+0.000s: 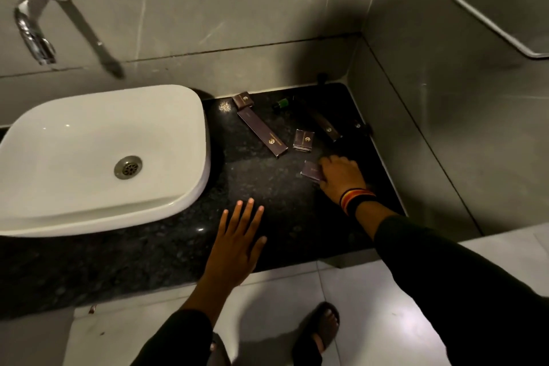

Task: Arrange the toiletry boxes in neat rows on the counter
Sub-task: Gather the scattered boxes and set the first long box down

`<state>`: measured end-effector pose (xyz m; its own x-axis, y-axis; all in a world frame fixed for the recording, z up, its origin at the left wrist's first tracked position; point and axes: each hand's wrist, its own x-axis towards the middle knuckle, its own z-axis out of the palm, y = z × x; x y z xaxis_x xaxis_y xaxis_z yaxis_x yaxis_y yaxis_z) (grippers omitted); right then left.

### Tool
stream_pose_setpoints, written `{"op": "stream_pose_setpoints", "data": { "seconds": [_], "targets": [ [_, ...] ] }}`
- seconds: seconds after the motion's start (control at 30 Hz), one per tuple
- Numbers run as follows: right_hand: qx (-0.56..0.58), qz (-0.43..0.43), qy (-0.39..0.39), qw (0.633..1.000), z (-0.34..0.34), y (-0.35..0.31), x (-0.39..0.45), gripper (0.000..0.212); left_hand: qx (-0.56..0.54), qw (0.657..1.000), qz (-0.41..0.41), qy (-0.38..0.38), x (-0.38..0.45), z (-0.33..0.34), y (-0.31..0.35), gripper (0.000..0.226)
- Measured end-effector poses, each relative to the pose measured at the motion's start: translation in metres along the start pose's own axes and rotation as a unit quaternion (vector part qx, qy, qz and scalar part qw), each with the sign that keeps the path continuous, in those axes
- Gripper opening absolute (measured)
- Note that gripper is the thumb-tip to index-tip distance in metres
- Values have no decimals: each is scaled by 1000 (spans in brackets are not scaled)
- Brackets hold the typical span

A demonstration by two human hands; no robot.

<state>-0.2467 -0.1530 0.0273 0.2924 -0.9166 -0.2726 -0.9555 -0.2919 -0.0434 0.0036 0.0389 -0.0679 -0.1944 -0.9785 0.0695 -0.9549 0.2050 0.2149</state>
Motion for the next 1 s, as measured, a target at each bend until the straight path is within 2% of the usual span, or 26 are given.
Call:
{"op": "stream_pose_setpoints", "data": {
  "seconds": [0.07,0.17,0.27,0.47,0.67,0.8,0.9,1.0],
  "targets": [
    [89,28,-16,996,3,-11,-11,52,3,999,33,-8,0,-2,-8,66],
    [208,66,7,976,17,-34,-41,54,2,995,90,-30,-4,-6,-26,64],
    [221,88,9,971,29,-57,-64,52,-8,989,136,-54,-9,-13,-43,64],
    [250,163,30,954,28,-84,-67,54,-38,978,199,-50,-11,-20,-63,63],
    [273,171,40,946,28,-99,-47,50,-63,962,260,-50,2,-21,-80,61],
    [277,145,40,949,25,-108,-32,47,-81,961,256,-60,6,-21,-81,60],
    [299,147,40,942,21,-107,-22,54,-78,963,251,-58,4,-19,-83,60],
    [322,161,81,930,7,-96,-2,57,-73,964,247,-60,6,-19,-83,60]
  ]
}}
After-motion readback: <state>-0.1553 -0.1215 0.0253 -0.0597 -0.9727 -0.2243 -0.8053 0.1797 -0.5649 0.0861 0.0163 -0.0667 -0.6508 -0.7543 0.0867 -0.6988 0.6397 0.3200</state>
